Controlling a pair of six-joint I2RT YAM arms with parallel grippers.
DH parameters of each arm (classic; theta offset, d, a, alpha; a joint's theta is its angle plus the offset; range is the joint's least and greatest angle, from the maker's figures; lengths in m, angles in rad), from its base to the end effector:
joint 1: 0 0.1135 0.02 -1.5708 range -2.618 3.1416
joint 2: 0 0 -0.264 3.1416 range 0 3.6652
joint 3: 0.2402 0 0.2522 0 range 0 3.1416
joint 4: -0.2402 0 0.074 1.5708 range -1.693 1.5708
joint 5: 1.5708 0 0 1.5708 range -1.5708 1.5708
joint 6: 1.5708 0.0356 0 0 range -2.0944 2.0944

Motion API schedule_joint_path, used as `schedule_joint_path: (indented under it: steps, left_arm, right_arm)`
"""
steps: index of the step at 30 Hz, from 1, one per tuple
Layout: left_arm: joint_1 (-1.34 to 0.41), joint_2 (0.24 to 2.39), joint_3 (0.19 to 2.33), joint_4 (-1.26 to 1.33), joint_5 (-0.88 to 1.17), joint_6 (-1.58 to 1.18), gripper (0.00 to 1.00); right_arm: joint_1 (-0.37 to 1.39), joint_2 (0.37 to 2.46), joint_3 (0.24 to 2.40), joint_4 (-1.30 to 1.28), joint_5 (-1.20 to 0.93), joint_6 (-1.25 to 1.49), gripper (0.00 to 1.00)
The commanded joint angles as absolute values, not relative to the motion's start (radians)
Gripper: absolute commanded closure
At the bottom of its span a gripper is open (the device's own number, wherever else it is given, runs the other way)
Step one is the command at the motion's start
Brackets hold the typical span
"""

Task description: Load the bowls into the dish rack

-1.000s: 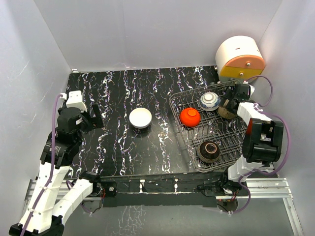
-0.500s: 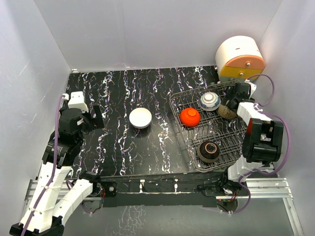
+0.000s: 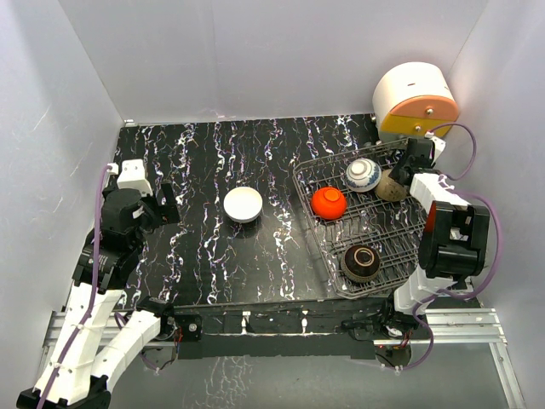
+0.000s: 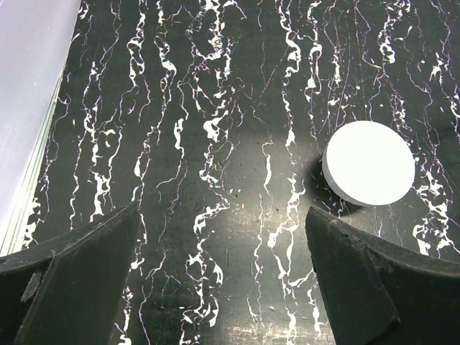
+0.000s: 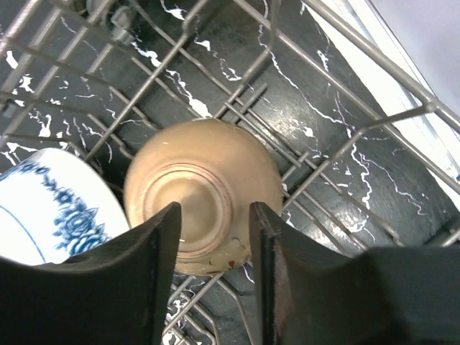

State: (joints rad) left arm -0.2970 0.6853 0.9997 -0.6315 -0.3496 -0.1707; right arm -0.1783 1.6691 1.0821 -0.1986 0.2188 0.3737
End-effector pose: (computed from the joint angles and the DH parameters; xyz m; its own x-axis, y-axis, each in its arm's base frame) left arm 0.1299 -0.0270 0.3799 -0.2877 -0.0789 -0.9545 -0.0864 0.9947 -0.0561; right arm 0.3529 -0.0715 0.2136 -0.5297 0.4576 -0.7142 0.5559 0.8232 0.1152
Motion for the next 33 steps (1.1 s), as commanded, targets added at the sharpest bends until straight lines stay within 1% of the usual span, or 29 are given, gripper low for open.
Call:
schedule_joint_path:
  steps: [1,6,10,13,18,21,24,27,31,33]
  left_arm:
    - [-0.3,0.674,1.001,-0.619,-0.345,-0.156,0.03]
    - [-0.302,0.672,0.997,-0.617,-0.344,-0.156,0.03]
    - [-0.301,0.669,0.994,-0.617,-0.346,-0.156,0.03]
    - [-0.301,0.668,0.994,-0.618,-0.345,-0.156,0.03]
    - [-0.301,0.663,0.993,-0.619,-0.347,-0.159,0.03]
    - [-0.301,0.662,0.989,-0.619,-0.344,-0.158,0.03]
    - [-0.301,0.663,0.987,-0.616,-0.344,-0.159,0.03]
    - [-0.301,0.667,0.988,-0.618,-0.345,-0.158,0.03]
    - [-0.301,0.667,0.991,-0.62,-0.344,-0.158,0.03]
    - [-0.301,0.667,0.989,-0.623,-0.344,-0.158,0.03]
  right_arm:
    - [-0.186,1.648,1.086,-0.139,0.289,0.393,0.58]
    - [-0.186,1.587,1.066,-0.087,0.354,0.393,0.59]
    - [-0.186,1.584,1.082,-0.094,0.355,0.392,0.59]
    - [-0.186,1.575,1.082,-0.095,0.302,0.384,0.57]
    - [-0.177,1.571,1.07,-0.105,0.203,0.366,0.45]
    - [-0.164,1.579,1.053,-0.088,0.05,0.363,0.45]
    - [-0.123,1.585,1.045,-0.093,-0.026,0.363,0.45]
    - [-0.079,1.564,1.016,-0.081,-0.048,0.376,0.45]
    - [-0.076,1.547,0.981,-0.067,-0.078,0.415,0.45]
    - [-0.076,1.552,0.974,-0.075,-0.055,0.426,0.45]
